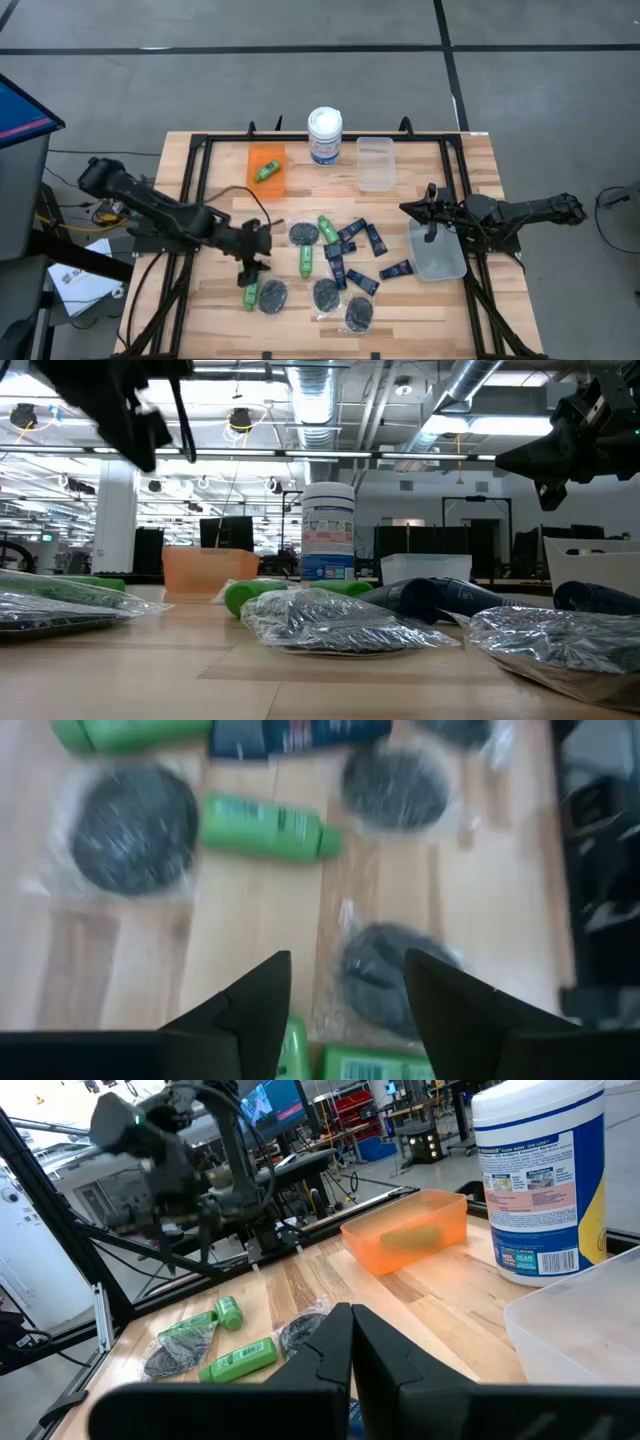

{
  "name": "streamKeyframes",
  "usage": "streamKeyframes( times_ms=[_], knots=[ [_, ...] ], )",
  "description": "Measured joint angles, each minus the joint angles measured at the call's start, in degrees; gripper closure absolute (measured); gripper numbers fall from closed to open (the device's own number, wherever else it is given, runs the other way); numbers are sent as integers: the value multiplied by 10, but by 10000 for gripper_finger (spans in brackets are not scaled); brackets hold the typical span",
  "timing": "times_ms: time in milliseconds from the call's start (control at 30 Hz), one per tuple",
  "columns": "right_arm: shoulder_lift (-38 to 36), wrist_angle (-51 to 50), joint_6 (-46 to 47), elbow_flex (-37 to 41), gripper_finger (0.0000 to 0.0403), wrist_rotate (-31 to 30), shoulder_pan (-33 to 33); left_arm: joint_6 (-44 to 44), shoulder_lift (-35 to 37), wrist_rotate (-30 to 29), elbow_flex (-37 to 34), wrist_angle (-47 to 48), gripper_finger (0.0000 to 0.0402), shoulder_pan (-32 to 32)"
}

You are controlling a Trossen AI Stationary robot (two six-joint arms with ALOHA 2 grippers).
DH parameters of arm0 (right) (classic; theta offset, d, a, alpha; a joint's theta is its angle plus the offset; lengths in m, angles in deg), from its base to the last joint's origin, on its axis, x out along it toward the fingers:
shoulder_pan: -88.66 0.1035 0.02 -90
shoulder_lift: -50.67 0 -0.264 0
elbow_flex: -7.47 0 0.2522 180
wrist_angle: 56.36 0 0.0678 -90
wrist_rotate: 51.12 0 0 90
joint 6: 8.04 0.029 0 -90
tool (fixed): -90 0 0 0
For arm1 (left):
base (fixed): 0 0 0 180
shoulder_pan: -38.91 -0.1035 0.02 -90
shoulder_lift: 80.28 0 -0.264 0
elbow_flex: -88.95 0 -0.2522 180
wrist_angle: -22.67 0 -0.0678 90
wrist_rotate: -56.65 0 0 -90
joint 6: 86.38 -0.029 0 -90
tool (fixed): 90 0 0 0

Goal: Pick & Place Travel size toiletries
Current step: Put the green shampoo into the orange bin

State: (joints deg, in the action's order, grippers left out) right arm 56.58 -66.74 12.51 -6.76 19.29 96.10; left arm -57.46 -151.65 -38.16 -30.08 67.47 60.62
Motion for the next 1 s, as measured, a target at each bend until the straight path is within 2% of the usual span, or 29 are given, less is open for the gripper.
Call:
streamKeyframes(
  times_ms=[233,367,1000],
  knots=[
    [0,0,0,0,403,0,0,20,-97,18,0,-1,156,-5],
    [0,0,0,0,403,0,0,20,-129,16,0,1,143,-5],
    [0,0,0,0,403,0,0,34,-209,-12,-1,9,177,-6]
  ],
)
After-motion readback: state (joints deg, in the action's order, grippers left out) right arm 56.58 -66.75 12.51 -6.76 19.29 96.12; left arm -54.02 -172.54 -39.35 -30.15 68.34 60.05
